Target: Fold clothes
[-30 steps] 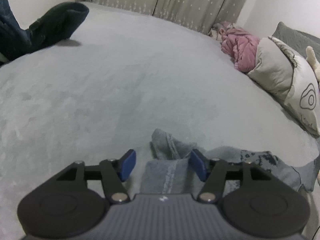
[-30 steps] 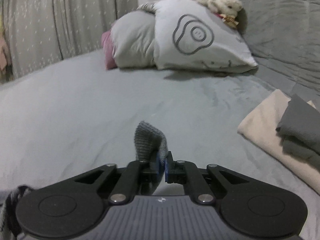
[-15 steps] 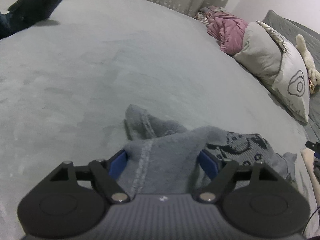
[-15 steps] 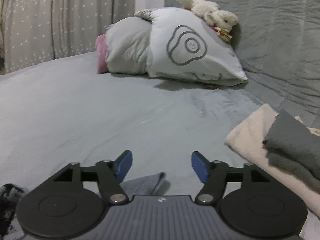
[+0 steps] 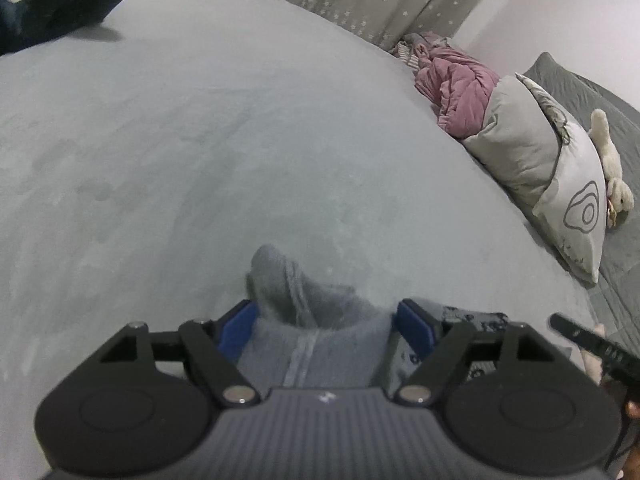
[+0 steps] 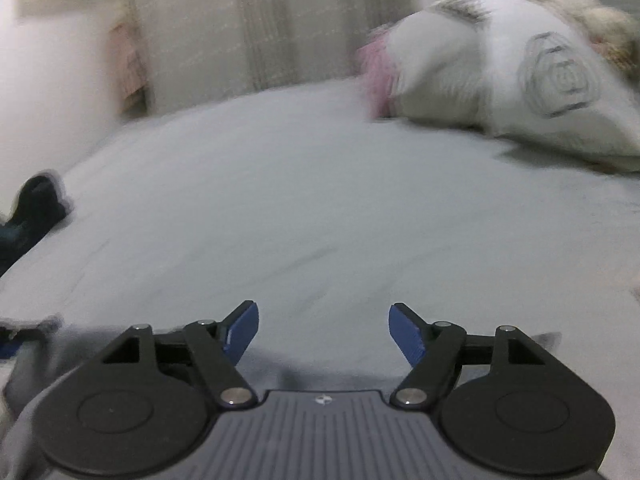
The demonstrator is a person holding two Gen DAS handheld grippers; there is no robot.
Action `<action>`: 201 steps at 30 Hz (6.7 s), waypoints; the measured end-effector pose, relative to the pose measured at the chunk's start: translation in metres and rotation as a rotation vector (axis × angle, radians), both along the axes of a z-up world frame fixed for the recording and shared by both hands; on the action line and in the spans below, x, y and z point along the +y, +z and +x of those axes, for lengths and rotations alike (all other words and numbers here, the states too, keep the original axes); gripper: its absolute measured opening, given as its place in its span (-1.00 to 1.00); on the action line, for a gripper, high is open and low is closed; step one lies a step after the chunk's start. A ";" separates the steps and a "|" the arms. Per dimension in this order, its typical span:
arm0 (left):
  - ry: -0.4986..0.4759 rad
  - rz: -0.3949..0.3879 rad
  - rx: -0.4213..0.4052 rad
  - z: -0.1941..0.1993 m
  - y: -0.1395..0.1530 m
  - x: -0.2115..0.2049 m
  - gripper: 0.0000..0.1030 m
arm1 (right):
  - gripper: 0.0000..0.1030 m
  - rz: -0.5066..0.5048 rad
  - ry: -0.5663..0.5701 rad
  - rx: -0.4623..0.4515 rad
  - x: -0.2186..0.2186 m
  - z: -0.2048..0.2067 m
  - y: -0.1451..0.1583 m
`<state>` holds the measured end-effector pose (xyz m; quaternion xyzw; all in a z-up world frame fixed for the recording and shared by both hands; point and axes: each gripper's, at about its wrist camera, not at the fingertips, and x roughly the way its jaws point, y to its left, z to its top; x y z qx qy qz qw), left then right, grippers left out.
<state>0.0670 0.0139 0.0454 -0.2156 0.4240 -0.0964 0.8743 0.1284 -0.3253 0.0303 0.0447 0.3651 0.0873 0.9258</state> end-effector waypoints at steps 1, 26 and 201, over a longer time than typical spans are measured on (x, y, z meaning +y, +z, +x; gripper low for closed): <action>0.001 0.013 0.002 0.001 -0.002 -0.001 0.36 | 0.39 -0.014 0.011 0.005 0.004 0.001 -0.004; 0.131 0.071 -0.176 -0.027 0.048 0.021 -0.88 | -0.92 0.073 0.095 -0.088 -0.002 -0.031 0.019; -0.168 0.406 -0.062 0.140 -0.016 0.037 -0.83 | -0.91 -0.031 0.360 0.049 0.025 0.095 -0.048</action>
